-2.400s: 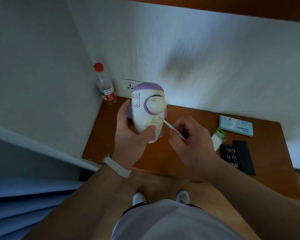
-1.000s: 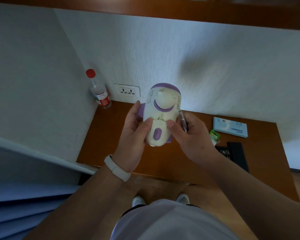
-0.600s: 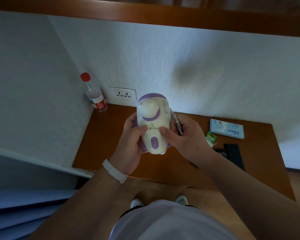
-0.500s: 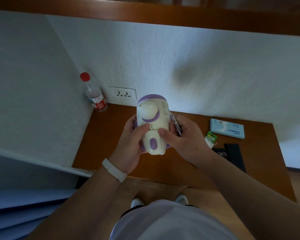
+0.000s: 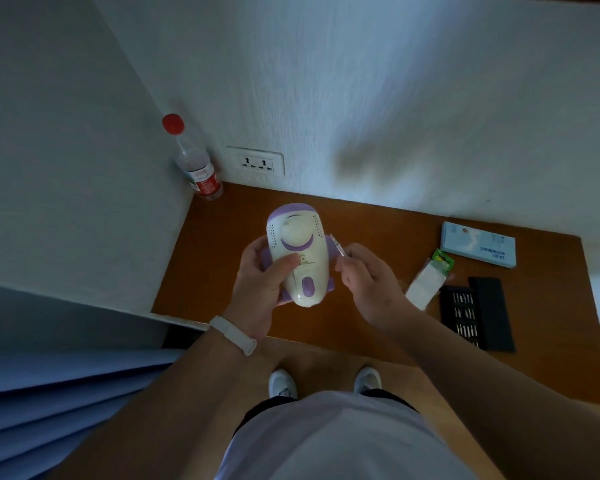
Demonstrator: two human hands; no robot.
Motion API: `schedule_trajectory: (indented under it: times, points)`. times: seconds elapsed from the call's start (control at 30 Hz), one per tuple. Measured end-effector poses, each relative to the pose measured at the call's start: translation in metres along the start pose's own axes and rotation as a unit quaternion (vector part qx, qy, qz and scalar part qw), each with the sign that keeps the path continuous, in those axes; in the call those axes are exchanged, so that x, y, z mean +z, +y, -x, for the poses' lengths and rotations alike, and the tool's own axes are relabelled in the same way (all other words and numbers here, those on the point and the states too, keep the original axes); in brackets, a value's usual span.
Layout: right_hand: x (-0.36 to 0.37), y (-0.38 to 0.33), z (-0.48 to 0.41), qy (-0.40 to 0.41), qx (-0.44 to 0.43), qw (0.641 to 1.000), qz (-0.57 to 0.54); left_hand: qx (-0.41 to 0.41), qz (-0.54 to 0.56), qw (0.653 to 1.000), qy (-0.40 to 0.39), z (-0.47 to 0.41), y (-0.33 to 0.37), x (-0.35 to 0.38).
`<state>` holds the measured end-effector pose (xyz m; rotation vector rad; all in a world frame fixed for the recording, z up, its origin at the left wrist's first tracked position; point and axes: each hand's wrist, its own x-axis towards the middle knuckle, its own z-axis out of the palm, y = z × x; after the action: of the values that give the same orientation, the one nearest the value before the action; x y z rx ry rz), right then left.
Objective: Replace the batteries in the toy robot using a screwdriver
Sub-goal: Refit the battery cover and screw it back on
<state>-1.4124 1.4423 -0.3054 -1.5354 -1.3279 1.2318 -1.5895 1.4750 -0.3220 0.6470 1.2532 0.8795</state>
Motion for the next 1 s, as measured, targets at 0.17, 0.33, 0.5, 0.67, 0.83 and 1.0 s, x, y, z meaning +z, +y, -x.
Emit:
schedule_trajectory:
  times: [0.17,0.33,0.5,0.67,0.83,1.0]
  points:
    - [-0.004,0.061,-0.01,-0.036,0.055,0.978,0.199,0.001,-0.024,0.999,0.045,-0.009,-0.013,-0.024]
    - [-0.008,0.106,-0.015,-0.101,0.055,0.905,0.41,-0.001,-0.033,0.997,0.067,-0.011,-0.023,-0.037]
    - [-0.007,0.127,-0.022,-0.123,0.056,0.882,0.452,-0.002,-0.029,0.998,0.062,-0.014,-0.027,-0.038]
    - [-0.005,0.137,-0.029,-0.141,0.075,0.87,0.467,0.014,-0.039,0.998,0.053,-0.016,-0.024,-0.035]
    - [-0.006,0.138,-0.03,-0.147,0.089,0.869,0.464,0.014,-0.039,0.998,0.046,-0.019,-0.02,-0.032]
    - [-0.007,0.135,-0.03,-0.148,0.099,0.874,0.453,0.024,-0.04,0.998,0.047,-0.016,-0.014,-0.026]
